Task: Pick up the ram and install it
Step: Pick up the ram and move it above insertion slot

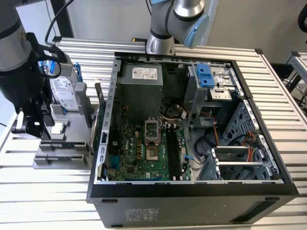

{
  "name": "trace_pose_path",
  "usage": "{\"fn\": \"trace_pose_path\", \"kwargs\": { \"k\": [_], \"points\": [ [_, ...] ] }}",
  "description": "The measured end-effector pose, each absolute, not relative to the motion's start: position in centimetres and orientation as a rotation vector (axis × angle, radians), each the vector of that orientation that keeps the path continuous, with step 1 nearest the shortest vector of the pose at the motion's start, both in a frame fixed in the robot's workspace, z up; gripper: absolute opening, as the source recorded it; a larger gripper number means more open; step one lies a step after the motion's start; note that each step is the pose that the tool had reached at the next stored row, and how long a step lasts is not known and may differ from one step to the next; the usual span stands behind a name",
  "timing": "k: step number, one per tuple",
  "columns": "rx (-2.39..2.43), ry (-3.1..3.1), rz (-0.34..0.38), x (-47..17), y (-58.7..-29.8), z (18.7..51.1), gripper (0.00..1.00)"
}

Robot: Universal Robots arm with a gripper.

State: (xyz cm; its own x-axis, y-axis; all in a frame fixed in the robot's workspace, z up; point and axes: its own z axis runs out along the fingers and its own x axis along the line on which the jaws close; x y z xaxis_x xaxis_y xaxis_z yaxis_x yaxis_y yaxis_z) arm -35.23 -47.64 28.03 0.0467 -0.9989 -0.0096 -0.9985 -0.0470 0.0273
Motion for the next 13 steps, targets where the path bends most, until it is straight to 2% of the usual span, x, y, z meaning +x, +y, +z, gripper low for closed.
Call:
{"fn": "trace_pose_path", "kwargs": {
  "k": [13],
  "points": [
    [2.263, -2.160, -0.040, -35.23, -47.64, 27.68, 1.00]
  ]
}}
